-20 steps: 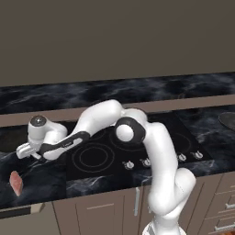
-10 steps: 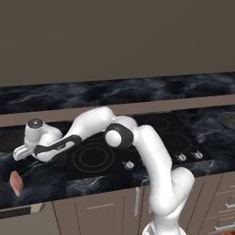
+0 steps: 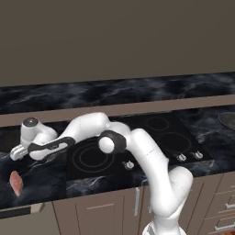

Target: Place both pans onto different burners. Then place the lemon and the steak on different pans.

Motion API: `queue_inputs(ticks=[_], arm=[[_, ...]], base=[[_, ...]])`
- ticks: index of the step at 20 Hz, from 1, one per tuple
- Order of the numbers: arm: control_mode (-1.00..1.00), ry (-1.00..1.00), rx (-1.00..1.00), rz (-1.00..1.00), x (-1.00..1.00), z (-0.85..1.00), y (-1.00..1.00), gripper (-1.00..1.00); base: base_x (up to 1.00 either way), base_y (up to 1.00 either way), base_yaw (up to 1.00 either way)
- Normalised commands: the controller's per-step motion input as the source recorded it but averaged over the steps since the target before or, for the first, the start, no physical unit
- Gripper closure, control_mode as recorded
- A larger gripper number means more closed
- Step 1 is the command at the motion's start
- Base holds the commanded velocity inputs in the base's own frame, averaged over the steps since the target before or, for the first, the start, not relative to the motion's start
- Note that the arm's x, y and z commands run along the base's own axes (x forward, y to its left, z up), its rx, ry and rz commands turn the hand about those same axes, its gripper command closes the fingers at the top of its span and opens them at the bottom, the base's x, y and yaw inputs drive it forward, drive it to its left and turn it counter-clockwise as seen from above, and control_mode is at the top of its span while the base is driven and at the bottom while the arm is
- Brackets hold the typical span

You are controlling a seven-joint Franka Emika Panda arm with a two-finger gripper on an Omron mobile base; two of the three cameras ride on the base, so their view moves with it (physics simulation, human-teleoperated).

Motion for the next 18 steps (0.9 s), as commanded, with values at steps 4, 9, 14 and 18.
queue_inputs(ticks=[4, 9, 14, 18], arm=[[-1.00, 0.02, -0.04, 0.08, 0.24, -0.30, 0.08, 1.00], [-1.00, 0.02, -0.03, 0.08, 0.08, -0.38, 0.10, 1.00], [-1.00, 0.02, 0.00, 0.08, 0.03, -0.42, 0.00, 1.00], [-1.00, 0.00, 0.00, 0.02, -0.04, -0.19, -0.19, 1.00]], base=[[0.00, 0.00, 0.00], [0.00, 0.00, 0.00], [0.00, 0.00, 0.00], [0.00, 0.00, 0.00]])
